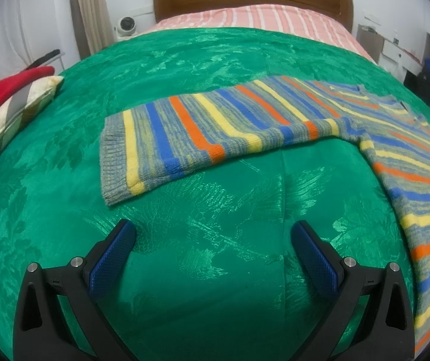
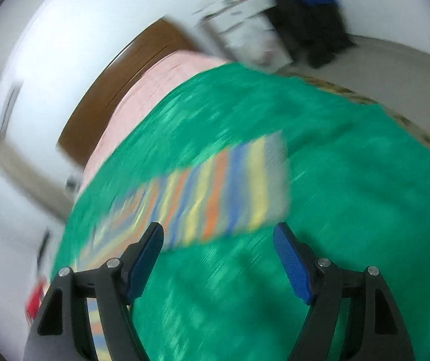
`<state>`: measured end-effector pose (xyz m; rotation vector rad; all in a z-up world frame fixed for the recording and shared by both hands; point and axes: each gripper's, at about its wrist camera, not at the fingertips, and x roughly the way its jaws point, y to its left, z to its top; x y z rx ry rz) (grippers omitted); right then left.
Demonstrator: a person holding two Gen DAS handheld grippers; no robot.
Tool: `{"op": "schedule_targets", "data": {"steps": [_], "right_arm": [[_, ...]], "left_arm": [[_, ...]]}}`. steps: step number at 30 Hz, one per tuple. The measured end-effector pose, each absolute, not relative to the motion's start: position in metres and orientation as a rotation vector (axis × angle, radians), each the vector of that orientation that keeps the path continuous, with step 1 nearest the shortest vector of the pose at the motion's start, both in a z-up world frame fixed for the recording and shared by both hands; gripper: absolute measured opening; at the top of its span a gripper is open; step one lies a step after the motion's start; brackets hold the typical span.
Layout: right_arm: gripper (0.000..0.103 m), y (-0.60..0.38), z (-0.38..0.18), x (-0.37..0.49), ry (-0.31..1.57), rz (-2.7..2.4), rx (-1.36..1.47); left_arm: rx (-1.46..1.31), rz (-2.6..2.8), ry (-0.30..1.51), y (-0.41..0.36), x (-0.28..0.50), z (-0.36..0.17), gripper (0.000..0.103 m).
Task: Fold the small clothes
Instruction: 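Grasp the free striped sleeve with the right gripper and lay it across the body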
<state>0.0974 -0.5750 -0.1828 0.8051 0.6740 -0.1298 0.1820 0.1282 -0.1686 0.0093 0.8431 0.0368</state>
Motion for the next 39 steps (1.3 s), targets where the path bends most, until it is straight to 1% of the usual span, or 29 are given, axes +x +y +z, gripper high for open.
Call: {"op": "schedule_targets", "data": {"steps": [2,5,6,7,9,10,12,13,14,17,19,20,22,24,26,29,30,31,32,33,34,36,39], "right_arm": [[0.070,-0.602,-0.197,0.108,0.708,-0.144,0.888],[0.066,-0.625,-0.218,0.124,0.720,-0.116,0.994],[0.064,-0.630,-0.225,0.131,0.732,-0.108,1.013],[0.060,-0.633,-0.228,0.136,0.736,-0.108,1.018],[0.058,-0.638,-0.235,0.149,0.735,-0.081,1.029],[0.056,-0.640,-0.238,0.154,0.737,-0.062,1.038],[0.043,-0.641,-0.245,0.163,0.754,-0.016,1.059],[0.020,-0.642,-0.246,0.167,0.776,-0.015,1.052],[0.007,-0.643,-0.245,0.170,0.797,-0.029,1.040],[0.007,-0.633,-0.219,0.172,0.769,-0.045,0.960],[0.007,-0.611,-0.186,0.180,0.759,-0.013,0.844],[0.007,-0.591,-0.161,0.187,0.745,0.033,0.778],[0.007,-0.557,-0.128,0.203,0.725,0.119,0.719],[0.007,-0.508,-0.096,0.229,0.719,0.223,0.674],[0.007,-0.457,-0.075,0.254,0.724,0.308,0.639],[0.008,-0.368,-0.072,0.294,0.758,0.434,0.636],[0.011,-0.350,-0.074,0.301,0.758,0.457,0.629],[0.018,-0.327,-0.079,0.311,0.758,0.485,0.632],[0.047,-0.307,-0.088,0.320,0.780,0.529,0.664],[0.063,-0.291,-0.100,0.329,0.822,0.571,0.721],[0.072,-0.279,-0.112,0.332,0.843,0.591,0.783],[0.072,-0.274,-0.124,0.333,0.852,0.600,0.824],[0.072,-0.283,-0.134,0.318,0.874,0.569,0.766]], "left_arm": [[0.012,0.043,0.842,0.126,0.181,-0.169,0.103],[0.003,0.038,0.831,0.127,0.180,-0.170,0.103],[-0.003,0.034,0.828,0.128,0.180,-0.171,0.103],[-0.008,0.031,0.826,0.128,0.179,-0.171,0.103],[-0.013,0.028,0.824,0.129,0.179,-0.172,0.103],[-0.012,0.028,0.824,0.129,0.179,-0.172,0.103],[-0.012,0.028,0.821,0.128,0.180,-0.172,0.103],[-0.013,0.027,0.820,0.128,0.180,-0.172,0.103],[-0.014,0.027,0.819,0.128,0.180,-0.172,0.103],[-0.008,0.030,0.812,0.127,0.179,-0.172,0.103],[-0.004,0.033,0.808,0.127,0.178,-0.172,0.103],[-0.003,0.034,0.807,0.126,0.178,-0.172,0.103],[-0.004,0.033,0.805,0.126,0.178,-0.172,0.103],[-0.005,0.033,0.805,0.127,0.178,-0.172,0.103],[-0.006,0.033,0.804,0.127,0.178,-0.172,0.103],[-0.009,0.030,0.802,0.127,0.178,-0.172,0.103],[-0.011,0.029,0.800,0.128,0.178,-0.172,0.103],[-0.014,0.027,0.798,0.128,0.177,-0.172,0.103],[-0.015,0.026,0.796,0.128,0.177,-0.172,0.103],[-0.016,0.026,0.795,0.128,0.177,-0.172,0.103],[-0.017,0.025,0.795,0.128,0.178,-0.172,0.103],[-0.016,0.026,0.794,0.128,0.178,-0.172,0.103],[-0.018,0.026,0.793,0.128,0.177,-0.173,0.103]]}}
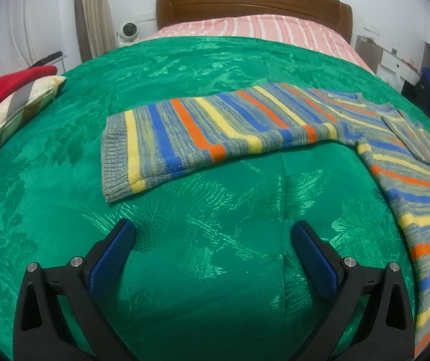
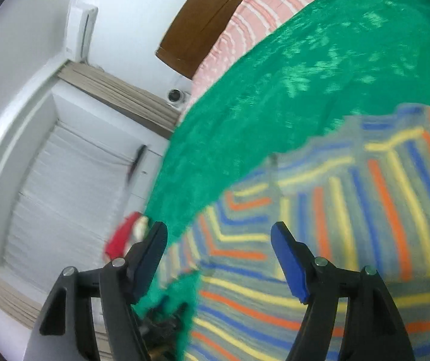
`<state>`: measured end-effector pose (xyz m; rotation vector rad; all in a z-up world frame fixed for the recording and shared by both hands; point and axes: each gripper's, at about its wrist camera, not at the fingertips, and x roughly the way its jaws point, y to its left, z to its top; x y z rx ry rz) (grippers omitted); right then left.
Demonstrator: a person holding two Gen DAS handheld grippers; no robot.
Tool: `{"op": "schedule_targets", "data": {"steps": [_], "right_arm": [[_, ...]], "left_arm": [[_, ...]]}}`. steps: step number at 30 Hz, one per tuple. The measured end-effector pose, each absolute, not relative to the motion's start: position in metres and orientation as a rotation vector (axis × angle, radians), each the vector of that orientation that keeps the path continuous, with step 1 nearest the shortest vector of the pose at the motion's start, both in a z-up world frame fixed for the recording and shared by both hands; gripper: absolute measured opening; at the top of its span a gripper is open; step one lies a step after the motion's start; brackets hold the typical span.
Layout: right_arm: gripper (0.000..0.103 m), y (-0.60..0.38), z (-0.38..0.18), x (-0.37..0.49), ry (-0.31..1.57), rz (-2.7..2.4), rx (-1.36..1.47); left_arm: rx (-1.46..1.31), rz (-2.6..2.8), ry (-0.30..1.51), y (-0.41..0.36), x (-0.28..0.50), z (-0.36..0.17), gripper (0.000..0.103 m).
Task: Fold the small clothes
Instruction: 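Grasp the free striped sleeve with the right gripper and lay it across the body, then grasp the sweater's side edge with the left gripper and fold it inward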
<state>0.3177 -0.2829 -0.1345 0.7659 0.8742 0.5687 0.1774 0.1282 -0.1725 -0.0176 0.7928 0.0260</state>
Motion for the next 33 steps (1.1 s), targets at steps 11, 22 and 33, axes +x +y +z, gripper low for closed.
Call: {"op": "schedule_targets", "data": {"steps": [11,22,33], "right_arm": [[0.072,-0.401,-0.168,0.175,0.819,0.116,0.192],[0.077,-0.439,-0.208,0.123,0.806,-0.063,0.258],[0.087,-0.435,-0.221,0.119,0.785,-0.032,0.246]], "left_arm": [[0.013,0.044,0.794,0.123,0.178,-0.172,0.103],[0.019,0.049,0.792,0.120,0.176,-0.172,0.103],[-0.018,0.028,0.804,0.126,0.177,-0.171,0.103]]}}
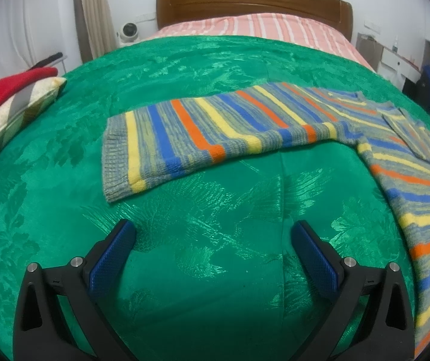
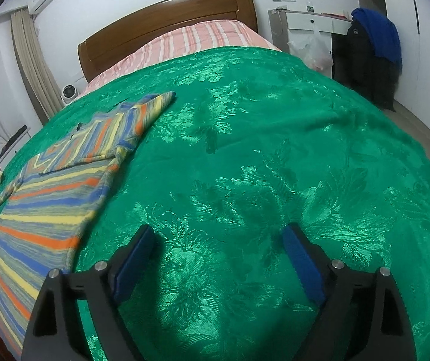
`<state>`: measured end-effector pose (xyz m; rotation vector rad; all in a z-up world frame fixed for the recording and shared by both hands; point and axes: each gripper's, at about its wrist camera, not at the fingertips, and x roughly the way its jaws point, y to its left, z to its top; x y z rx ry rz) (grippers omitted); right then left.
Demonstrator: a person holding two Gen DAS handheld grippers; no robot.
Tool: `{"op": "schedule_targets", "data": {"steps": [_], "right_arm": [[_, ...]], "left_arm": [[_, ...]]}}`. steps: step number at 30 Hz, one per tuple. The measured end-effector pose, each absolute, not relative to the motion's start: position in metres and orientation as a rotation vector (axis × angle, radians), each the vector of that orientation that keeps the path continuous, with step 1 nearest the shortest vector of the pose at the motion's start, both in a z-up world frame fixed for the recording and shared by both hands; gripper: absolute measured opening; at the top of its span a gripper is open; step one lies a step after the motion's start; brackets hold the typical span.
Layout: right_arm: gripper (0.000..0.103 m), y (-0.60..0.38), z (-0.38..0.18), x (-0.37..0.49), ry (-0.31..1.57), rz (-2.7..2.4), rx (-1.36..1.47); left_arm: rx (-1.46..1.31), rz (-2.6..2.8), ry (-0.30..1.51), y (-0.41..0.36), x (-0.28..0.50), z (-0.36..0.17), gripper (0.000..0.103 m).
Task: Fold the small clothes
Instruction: 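Grasp the sweater's side edge with the left gripper and fold it inward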
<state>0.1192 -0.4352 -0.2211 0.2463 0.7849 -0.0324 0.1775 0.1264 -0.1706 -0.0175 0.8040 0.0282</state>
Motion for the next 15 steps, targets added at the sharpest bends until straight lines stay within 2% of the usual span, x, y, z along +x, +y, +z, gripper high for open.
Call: {"op": "schedule_targets", "data": {"steps": [9,15], "right_arm": [[0.087,-0.431,-0.222,0.119,0.789,-0.043,0.230],[0.088,-0.431,-0.221,0.119,0.786,-0.039,0.234]], "left_arm": [[-0.079,0.073,1.027,0.118,0.179,-0.154,0.102],[-0.429,0.068,0.883,0.206,0.172,-0.093,0.102]]}}
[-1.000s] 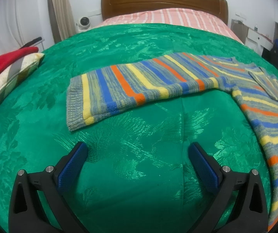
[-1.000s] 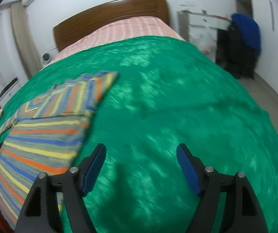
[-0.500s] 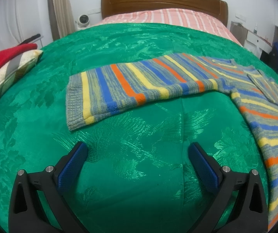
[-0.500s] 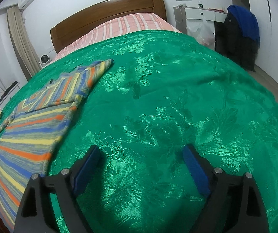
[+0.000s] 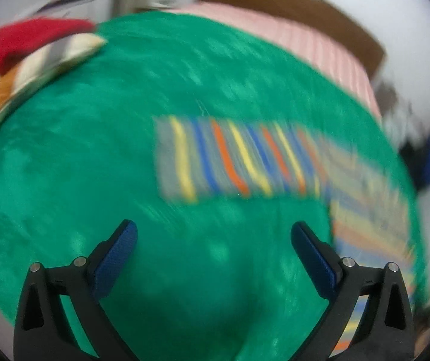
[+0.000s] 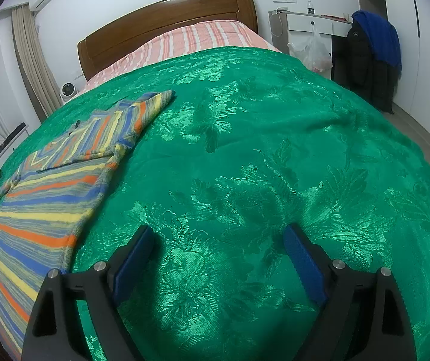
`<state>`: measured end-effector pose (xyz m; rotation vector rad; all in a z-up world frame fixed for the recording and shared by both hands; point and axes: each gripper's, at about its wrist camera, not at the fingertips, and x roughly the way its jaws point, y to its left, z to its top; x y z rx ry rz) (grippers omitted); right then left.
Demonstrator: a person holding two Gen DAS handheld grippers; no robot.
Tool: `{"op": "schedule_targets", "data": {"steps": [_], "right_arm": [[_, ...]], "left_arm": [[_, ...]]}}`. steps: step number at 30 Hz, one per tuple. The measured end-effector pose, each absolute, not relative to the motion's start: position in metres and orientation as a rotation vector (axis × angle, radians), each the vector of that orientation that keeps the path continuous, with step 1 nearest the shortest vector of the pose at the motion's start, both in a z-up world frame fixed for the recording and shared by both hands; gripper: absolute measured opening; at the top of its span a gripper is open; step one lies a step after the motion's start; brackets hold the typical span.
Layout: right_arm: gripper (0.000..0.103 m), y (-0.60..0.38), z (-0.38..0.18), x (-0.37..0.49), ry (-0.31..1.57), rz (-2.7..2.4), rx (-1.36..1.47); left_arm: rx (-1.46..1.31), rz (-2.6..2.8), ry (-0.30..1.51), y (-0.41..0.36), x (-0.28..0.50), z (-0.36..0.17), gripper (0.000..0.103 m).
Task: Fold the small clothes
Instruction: 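Grasp the sweater's side edge with the left gripper and fold it inward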
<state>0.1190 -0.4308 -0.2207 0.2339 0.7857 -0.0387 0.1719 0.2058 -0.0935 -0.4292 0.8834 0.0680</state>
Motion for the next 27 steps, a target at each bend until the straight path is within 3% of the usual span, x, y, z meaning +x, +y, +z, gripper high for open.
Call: {"op": "schedule_targets", "data": {"steps": [5,7,11,12,13,15,19,23,27], "right_arm": [[0.088,-0.430,-0.220,0.119,0.785,-0.039,0.234],[0.088,-0.430,-0.220,0.119,0.782,-0.045,0.230],[0.088,-0.429,-0.221,0.120,0.785,-0.049,0.224],[0.088,-0.429,-0.221,0.120,0.786,-0.049,0.223],[0.088,-0.429,-0.221,0.120,0.787,-0.049,0.223],[0.088,-0.429,-0.221,0.120,0.786,-0.049,0.224],[0.088,-0.429,-0.221,0.119,0.778,-0.066,0.223],[0.089,-0.429,-0.221,0.119,0.777,-0.066,0.223],[0.089,-0.429,-0.221,0.119,0.777,-0.066,0.223]], "left_arm": [[-0.555,0.157,0.978,0.266,0.219,-0.113,0.096],[-0.535,0.144,1.029,0.262,0.235,-0.126,0.075],[-0.417,0.128,1.056,0.235,0.258,-0.143,0.072],[-0.374,0.158,1.046,0.230,0.262,-0.145,0.052],[-0.368,0.166,1.042,0.230,0.264,-0.146,0.007],[-0.408,0.136,1.040,0.227,0.267,-0.140,0.003],[-0.299,0.020,0.925,0.178,0.268,-0.078,0.003],[-0.181,-0.189,0.807,0.082,0.273,0.006,0.003],[-0.113,-0.390,0.773,-0.025,0.276,0.036,0.003]]}}
